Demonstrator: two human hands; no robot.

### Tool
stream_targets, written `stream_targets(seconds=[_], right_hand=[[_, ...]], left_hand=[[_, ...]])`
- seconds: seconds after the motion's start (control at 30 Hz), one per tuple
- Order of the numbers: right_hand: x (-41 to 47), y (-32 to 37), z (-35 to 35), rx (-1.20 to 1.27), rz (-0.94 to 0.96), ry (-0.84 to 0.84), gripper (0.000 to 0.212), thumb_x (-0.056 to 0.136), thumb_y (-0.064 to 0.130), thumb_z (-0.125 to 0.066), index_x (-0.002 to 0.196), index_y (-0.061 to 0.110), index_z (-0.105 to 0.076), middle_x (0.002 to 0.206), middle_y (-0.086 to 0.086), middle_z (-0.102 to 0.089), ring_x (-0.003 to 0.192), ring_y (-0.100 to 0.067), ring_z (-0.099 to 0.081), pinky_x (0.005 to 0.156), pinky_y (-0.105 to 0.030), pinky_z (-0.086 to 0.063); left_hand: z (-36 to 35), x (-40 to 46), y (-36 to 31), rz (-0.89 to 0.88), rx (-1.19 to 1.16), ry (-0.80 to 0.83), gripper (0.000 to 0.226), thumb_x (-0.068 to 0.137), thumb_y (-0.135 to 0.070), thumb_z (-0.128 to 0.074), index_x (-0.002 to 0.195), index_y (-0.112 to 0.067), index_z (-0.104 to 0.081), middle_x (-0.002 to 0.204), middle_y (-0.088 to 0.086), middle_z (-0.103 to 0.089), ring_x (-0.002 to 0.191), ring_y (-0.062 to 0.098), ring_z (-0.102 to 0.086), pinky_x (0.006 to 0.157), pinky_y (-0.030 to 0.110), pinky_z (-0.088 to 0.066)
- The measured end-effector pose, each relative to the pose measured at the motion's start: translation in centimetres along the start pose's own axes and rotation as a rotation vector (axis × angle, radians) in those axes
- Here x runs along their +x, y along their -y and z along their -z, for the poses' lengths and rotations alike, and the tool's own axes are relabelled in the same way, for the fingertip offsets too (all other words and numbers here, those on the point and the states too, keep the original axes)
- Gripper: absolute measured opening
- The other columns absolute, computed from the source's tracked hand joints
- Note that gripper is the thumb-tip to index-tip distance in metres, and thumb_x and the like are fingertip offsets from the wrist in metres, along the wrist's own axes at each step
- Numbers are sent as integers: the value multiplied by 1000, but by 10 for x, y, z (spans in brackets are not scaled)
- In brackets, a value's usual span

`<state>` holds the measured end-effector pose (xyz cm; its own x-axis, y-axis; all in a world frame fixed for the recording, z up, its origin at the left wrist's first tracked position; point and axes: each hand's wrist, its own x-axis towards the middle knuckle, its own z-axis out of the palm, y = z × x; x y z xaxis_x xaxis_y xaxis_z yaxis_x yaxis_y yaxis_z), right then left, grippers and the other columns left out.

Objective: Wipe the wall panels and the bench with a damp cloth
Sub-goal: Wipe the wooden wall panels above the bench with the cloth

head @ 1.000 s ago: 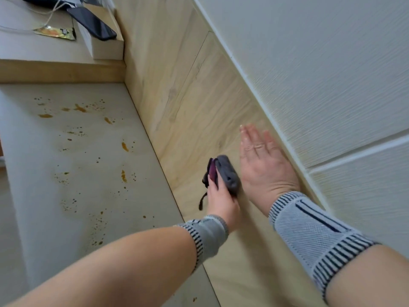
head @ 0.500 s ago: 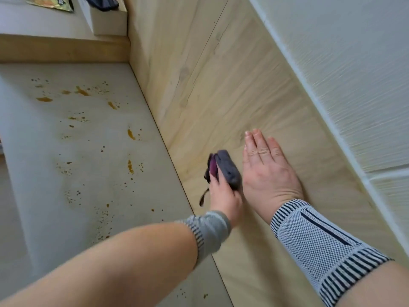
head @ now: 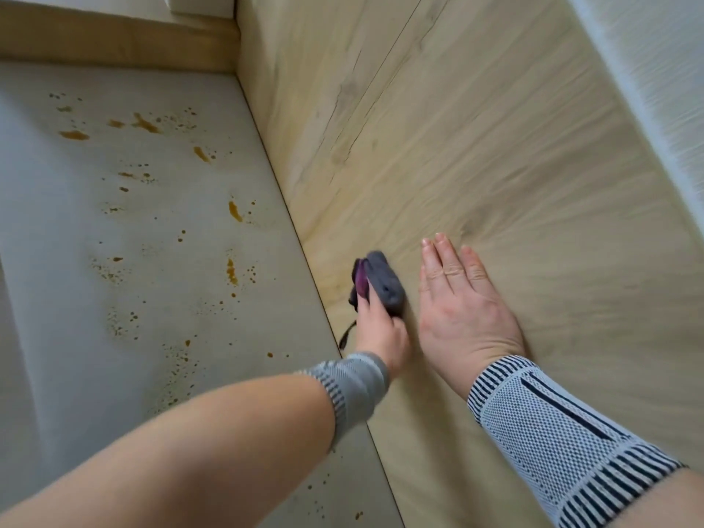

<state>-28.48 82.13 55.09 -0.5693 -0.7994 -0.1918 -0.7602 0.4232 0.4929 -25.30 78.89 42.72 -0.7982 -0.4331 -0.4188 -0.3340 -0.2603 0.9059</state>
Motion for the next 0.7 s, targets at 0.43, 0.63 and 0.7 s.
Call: stream_targets(seconds=[0.43, 0.63, 0.7], right_hand=[[19, 34, -35, -168, 134, 280, 73, 84, 19, 19, 150, -7, 2, 159, -22, 11, 146, -38, 15, 101, -50, 35], [45, 51, -44, -156, 142, 349, 72, 83, 20, 9, 149, -8, 7, 159, -22, 15, 145, -39, 19, 100, -50, 29], [50, 53, -46, -157, 156, 346, 70, 83, 22, 5, 145, -10, 13, 158, -24, 17, 145, -40, 20, 100, -49, 28]], left_hand=[[10, 34, 52, 87, 89, 16, 85, 94, -8, -52, 158, -30, 0, 164, -3, -18, 128, 15, -49, 90, 15, -32], [7, 45, 88, 106, 91, 28, 81, 95, -19, -55, 158, -32, -5, 164, -8, -13, 143, 12, -32, 109, 10, -21], [-9, 25, 113, 18, 168, 88, 85, 97, -30, -54, 157, -38, 6, 165, -14, 3, 148, 4, -17, 104, -3, -5]])
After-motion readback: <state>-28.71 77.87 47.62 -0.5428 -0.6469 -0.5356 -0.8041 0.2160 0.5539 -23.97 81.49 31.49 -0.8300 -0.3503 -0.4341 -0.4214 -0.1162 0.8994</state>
